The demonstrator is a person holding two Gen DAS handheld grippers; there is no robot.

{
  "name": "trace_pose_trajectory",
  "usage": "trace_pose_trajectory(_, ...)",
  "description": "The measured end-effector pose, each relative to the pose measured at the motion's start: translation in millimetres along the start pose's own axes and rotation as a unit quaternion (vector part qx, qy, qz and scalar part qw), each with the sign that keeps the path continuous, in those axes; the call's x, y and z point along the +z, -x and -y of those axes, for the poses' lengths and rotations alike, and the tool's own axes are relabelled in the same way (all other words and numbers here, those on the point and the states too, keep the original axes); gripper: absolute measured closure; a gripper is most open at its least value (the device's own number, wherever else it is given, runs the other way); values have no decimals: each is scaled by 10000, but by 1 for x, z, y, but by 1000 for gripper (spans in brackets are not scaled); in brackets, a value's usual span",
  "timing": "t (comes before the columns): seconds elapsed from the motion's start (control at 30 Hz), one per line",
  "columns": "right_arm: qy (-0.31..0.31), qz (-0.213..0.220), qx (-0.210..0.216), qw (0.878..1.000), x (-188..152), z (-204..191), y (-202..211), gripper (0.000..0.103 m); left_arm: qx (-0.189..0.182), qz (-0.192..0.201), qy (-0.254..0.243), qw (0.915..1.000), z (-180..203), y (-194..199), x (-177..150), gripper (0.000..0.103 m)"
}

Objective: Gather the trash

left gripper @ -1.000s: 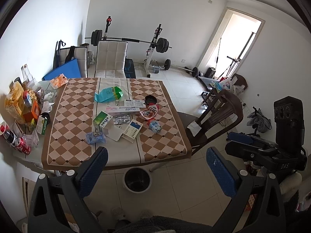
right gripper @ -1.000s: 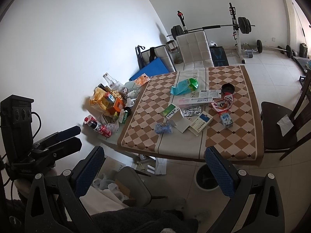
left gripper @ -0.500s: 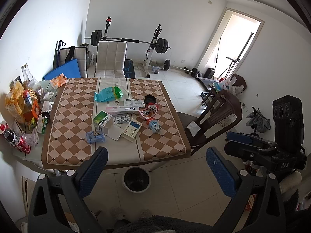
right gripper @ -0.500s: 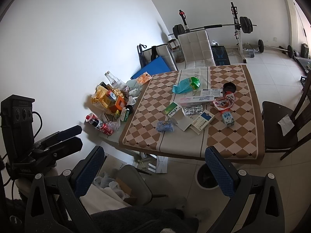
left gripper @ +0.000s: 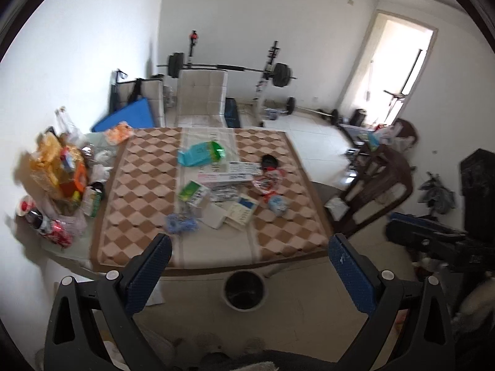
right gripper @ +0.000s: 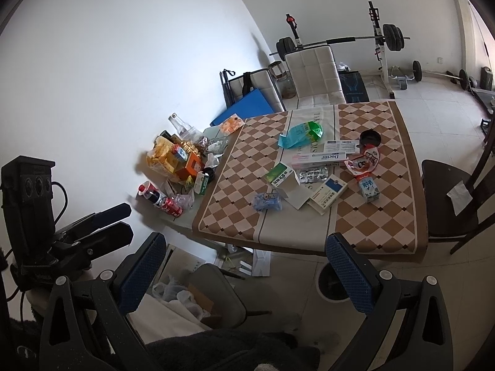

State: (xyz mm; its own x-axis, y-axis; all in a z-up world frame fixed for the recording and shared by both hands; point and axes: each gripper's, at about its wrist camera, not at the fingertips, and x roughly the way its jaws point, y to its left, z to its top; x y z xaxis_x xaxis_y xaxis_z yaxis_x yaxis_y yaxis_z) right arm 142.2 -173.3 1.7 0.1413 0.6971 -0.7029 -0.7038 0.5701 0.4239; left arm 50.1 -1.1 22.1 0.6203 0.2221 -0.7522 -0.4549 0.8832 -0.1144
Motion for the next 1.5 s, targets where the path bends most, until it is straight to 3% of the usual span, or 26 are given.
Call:
trace_pose_trajectory(0.1, -328, 78, -482, 9983, 4, 15, -17, 0, 1034, 50, -213, 9944, 1, -24, 5, 0)
trace_pose_trajectory(0.17, -593, -10, -877, 9944, 7, 28, -36, 0, 1389, -70, -288, 9899, -4, -54, 12, 0)
trace_pose_trajectory(0.37, -1600, -271, -1350, 9775, 7, 92, -112, 0, 1986, -807, -34, 9767, -42, -152, 10, 0)
trace_pose_trajectory(0.43, -1870, -357, -1556, 9693, 10, 115, -143, 0, 2026, -1024, 125, 9738, -62, -166, -8, 0)
trace_pose_trajectory(0.57, -2394, -756, -1816, 9508, 21, 166, -228, 0, 2319, -1305, 65, 9639, -89, -221, -23, 0)
trace_pose_trajectory(0.7, -2600, -1357, -1993, 9350, 34, 211, -332, 0, 2629, -1748, -344, 9482, -95, -295, -4, 0)
trace_pose_trajectory(0.83, -2881, -1866, -2077, 9160, 44, 241, -424, 0, 2616, -2097, -560, 9404, -98, -358, 15, 0)
trace_pose_trajectory(0.97, -2875, -1919, -2233, 9114, 56, 249, -497, 0, 2625, -2406, -768, 9313, -102, -406, 24, 0)
trace_pose_trajectory(1.1, -2697, -2225, -2470, 9038, 57, 246, -548, 0, 2375, -2639, -886, 9307, -100, -431, 29, 0)
trace_pose_trajectory(1.2, -1978, -2373, -2847, 9075, 61, 232, -561, 7, 2173, -2788, -1124, 9287, -94, -447, 33, 0)
trace_pose_trajectory(1.27, -1675, -2462, -2844, 9113, 61, 230, -557, 18, 1964, -2901, -1420, 9258, -86, -460, 34, 0)
trace_pose_trajectory(1.43, -1349, -2763, -2759, 9107, 45, 250, -536, 19, 1432, -3301, -1915, 9131, -74, -494, 25, 0)
trace_pose_trajectory(1.5, -1390, -2922, -2653, 9083, 41, 256, -531, 18, 1418, -3530, -1898, 9051, -77, -510, 20, 0)
